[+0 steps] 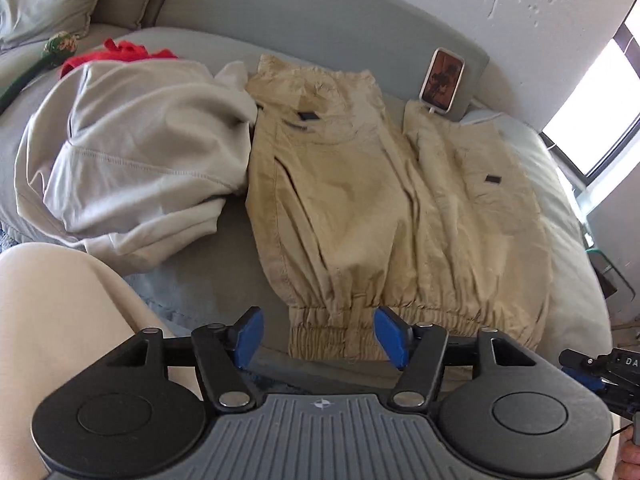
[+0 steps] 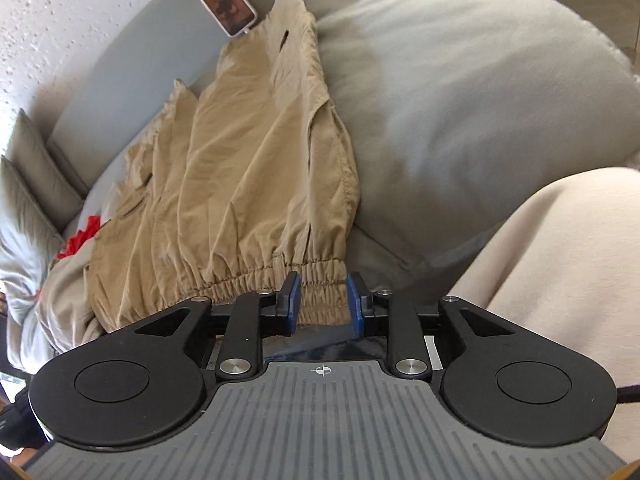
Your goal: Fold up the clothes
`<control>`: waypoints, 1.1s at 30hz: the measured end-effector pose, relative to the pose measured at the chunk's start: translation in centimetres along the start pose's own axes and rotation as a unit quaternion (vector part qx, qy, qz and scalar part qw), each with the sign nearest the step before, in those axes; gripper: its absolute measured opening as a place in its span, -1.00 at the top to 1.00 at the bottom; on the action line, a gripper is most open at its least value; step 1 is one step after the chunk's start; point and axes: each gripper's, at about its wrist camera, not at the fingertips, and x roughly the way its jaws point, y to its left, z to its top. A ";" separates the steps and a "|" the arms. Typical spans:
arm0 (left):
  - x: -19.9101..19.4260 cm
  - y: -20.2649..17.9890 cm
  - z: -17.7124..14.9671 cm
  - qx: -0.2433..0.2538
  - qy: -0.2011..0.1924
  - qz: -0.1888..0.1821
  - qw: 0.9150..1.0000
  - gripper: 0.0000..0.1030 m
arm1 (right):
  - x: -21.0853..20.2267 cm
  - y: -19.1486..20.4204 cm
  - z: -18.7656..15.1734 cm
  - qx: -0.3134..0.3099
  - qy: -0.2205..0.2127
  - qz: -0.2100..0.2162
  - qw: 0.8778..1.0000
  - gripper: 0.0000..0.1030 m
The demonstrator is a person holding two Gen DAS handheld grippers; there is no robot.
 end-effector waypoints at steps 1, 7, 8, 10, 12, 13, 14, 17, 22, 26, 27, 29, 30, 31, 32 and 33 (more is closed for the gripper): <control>-0.4 -0.2 0.3 0.007 -0.011 -0.018 1.000 -0.08 | -0.5 0.1 0.2 -0.006 -0.012 0.005 1.000 0.35; 4.2 -4.7 2.8 0.091 -0.046 -0.032 0.994 0.75 | 2.2 3.8 3.6 -0.088 -0.053 0.044 0.994 0.61; 5.5 -5.3 2.9 0.099 -0.043 -0.029 0.994 0.74 | 3.5 4.5 4.2 -0.098 -0.051 0.046 0.993 0.62; 8.0 -6.0 2.8 0.113 -0.029 -0.011 0.993 0.75 | 6.3 5.2 5.1 -0.115 -0.037 0.038 0.992 0.62; 10.2 -5.5 2.3 0.117 0.012 0.062 0.991 0.84 | 8.7 4.3 5.6 -0.123 -0.022 -0.011 0.992 0.65; 10.3 -4.5 2.0 0.097 0.027 0.087 0.991 0.82 | 9.8 3.7 5.8 -0.126 -0.015 -0.041 0.991 0.77; 9.7 -3.6 1.9 0.075 0.023 0.076 0.994 0.81 | 10.5 2.6 6.0 -0.122 -0.012 -0.070 0.990 1.00; 7.5 -3.0 2.1 0.074 0.025 0.096 0.992 0.83 | 8.6 -0.6 6.5 -0.055 -0.017 -0.042 0.997 1.00; 5.5 -4.5 3.0 0.075 -0.007 0.057 0.996 0.41 | 4.5 0.4 7.3 -0.062 -0.053 -0.025 0.996 0.62; 5.7 -6.0 3.3 0.083 -0.004 0.030 0.996 0.26 | 3.9 2.0 9.2 -0.077 -0.083 -0.010 0.993 0.07; 5.7 -6.5 3.8 0.084 -0.006 0.025 0.996 0.26 | 3.9 2.2 9.9 -0.078 -0.088 -0.011 0.993 0.07; 5.9 -7.4 4.7 0.087 -0.011 0.014 0.996 0.26 | 4.0 2.3 11.6 -0.066 -0.094 -0.010 0.993 0.07; 6.1 -8.3 5.4 0.089 -0.016 0.000 0.996 0.26 | 4.1 2.3 12.7 -0.058 -0.097 -0.007 0.994 0.06; 6.4 -9.3 6.0 0.092 -0.020 -0.015 0.995 0.23 | 4.2 2.3 13.8 -0.050 -0.100 -0.003 0.994 0.06; 6.6 -10.2 6.7 0.094 -0.024 -0.030 0.995 0.19 | 4.3 2.3 14.9 -0.043 -0.103 0.001 0.994 0.06; 7.1 -11.4 7.2 0.102 -0.023 -0.044 0.994 0.04 | 4.7 2.4 16.1 -0.037 -0.102 0.004 0.994 0.06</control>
